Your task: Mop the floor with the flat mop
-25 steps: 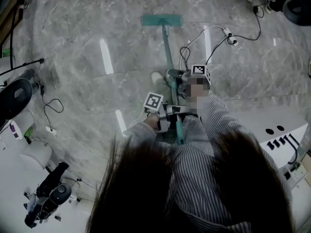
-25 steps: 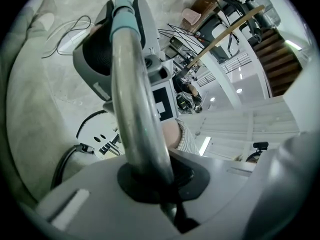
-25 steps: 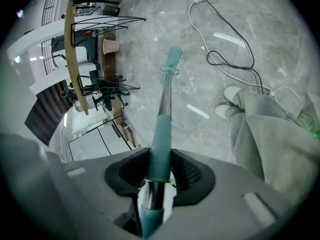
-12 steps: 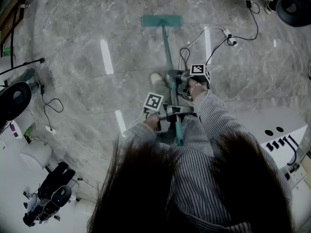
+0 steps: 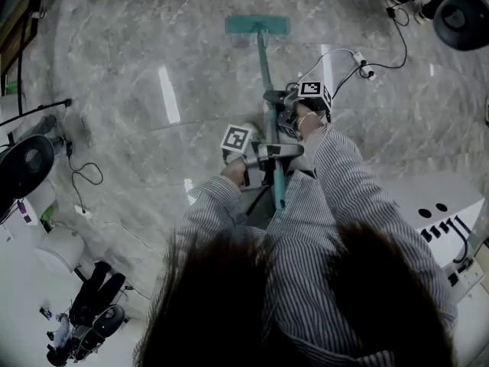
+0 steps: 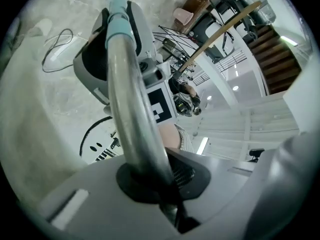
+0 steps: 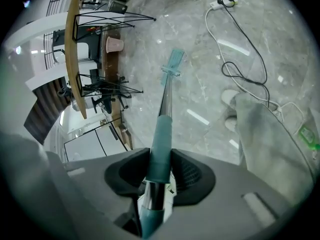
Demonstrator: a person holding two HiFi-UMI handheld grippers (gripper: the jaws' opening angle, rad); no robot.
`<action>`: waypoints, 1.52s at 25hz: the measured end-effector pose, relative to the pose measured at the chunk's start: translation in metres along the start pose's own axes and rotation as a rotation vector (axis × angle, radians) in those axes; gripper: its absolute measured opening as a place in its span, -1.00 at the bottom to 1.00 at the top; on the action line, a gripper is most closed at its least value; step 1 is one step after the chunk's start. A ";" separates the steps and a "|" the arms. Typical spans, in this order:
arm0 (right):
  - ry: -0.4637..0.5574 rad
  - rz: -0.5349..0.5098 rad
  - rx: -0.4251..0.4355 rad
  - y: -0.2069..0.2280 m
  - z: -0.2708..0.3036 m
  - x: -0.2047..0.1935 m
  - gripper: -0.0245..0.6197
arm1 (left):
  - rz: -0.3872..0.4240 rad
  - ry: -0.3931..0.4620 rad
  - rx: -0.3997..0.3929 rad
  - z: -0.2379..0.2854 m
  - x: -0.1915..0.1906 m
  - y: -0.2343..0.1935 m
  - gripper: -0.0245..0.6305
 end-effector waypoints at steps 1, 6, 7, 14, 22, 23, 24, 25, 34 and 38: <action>0.007 0.003 0.001 -0.008 0.005 0.010 -0.51 | 0.008 0.005 -0.005 0.003 0.011 0.008 -0.86; 0.021 -0.019 -0.008 -0.063 0.024 0.073 -0.51 | 0.034 0.022 0.019 0.033 0.082 0.043 -0.85; 0.021 -0.026 -0.011 -0.073 0.030 0.089 -0.51 | 0.036 0.030 0.018 0.039 0.097 0.051 -0.85; 0.041 -0.075 -0.029 -0.132 0.044 0.140 -0.51 | 0.072 0.054 -0.017 0.066 0.157 0.088 -0.84; 0.059 -0.077 -0.004 -0.181 0.071 0.219 -0.51 | 0.096 0.077 -0.003 0.098 0.237 0.125 -0.84; 0.059 -0.078 -0.002 -0.185 0.072 0.224 -0.51 | 0.098 0.076 0.004 0.100 0.242 0.126 -0.84; 0.061 -0.077 -0.001 -0.187 0.073 0.227 -0.51 | 0.100 0.077 0.010 0.102 0.245 0.127 -0.84; 0.062 -0.075 0.000 -0.190 0.073 0.229 -0.51 | 0.101 0.077 0.015 0.105 0.249 0.127 -0.84; 0.069 -0.073 0.005 -0.179 0.071 0.232 -0.51 | 0.092 0.076 0.056 0.109 0.251 0.106 -0.88; 0.064 -0.083 0.012 -0.174 0.072 0.223 -0.51 | 0.098 0.065 0.054 0.099 0.243 0.104 -0.88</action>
Point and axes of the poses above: the fingertips, and each gripper's own axes: z forward along the fingers, y to its right, x out of its top, the point moved 8 cm from there along -z, backward along the fingers, and after that the axes turned 7 degrees about y, right-handed, at the moved point
